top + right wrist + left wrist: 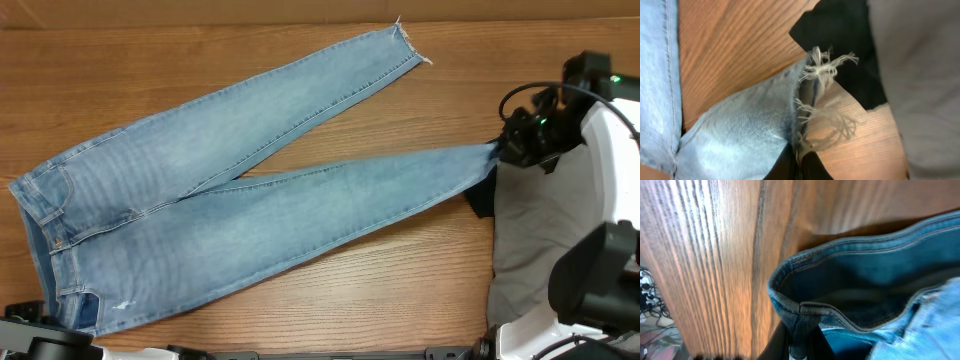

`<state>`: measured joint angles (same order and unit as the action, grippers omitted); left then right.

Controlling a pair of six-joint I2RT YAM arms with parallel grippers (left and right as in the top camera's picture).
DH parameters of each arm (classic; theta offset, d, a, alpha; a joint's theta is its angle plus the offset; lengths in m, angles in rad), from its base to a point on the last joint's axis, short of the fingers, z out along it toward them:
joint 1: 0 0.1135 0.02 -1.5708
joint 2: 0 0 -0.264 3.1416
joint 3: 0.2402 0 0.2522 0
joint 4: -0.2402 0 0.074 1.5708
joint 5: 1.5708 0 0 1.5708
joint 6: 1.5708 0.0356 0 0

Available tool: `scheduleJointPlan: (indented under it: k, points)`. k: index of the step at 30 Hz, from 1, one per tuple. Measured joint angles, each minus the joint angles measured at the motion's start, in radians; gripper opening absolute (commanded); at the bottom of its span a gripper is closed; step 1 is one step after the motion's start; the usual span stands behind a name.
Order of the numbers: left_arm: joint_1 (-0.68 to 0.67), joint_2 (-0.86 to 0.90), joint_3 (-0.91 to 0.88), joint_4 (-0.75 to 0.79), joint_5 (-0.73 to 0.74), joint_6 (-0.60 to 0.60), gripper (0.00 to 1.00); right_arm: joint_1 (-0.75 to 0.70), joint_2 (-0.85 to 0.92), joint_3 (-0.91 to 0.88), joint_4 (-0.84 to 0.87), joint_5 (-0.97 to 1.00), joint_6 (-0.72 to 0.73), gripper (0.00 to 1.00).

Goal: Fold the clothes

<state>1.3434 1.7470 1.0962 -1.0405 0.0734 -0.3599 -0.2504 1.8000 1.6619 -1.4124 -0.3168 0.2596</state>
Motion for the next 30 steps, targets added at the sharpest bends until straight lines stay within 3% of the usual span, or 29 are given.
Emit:
scheduleJointPlan:
  k: [7,12,20,30]
  points:
    - [0.0,-0.012,0.129,-0.114,0.053,0.001,0.04,0.003,-0.046,0.227,-0.195,0.082,0.039,0.04]
    - [-0.003,-0.095,0.206,-0.145,0.151,0.001,0.04,0.004,-0.047,0.322,-0.24,0.092,0.057,0.04]
    - [-0.102,-0.199,0.286,-0.09,0.261,0.002,0.04,0.04,-0.047,0.336,-0.071,0.1,0.126,0.04]
    - [-0.338,-0.198,0.288,0.203,0.254,0.004,0.04,0.105,0.06,0.347,0.195,0.119,0.265,0.04]
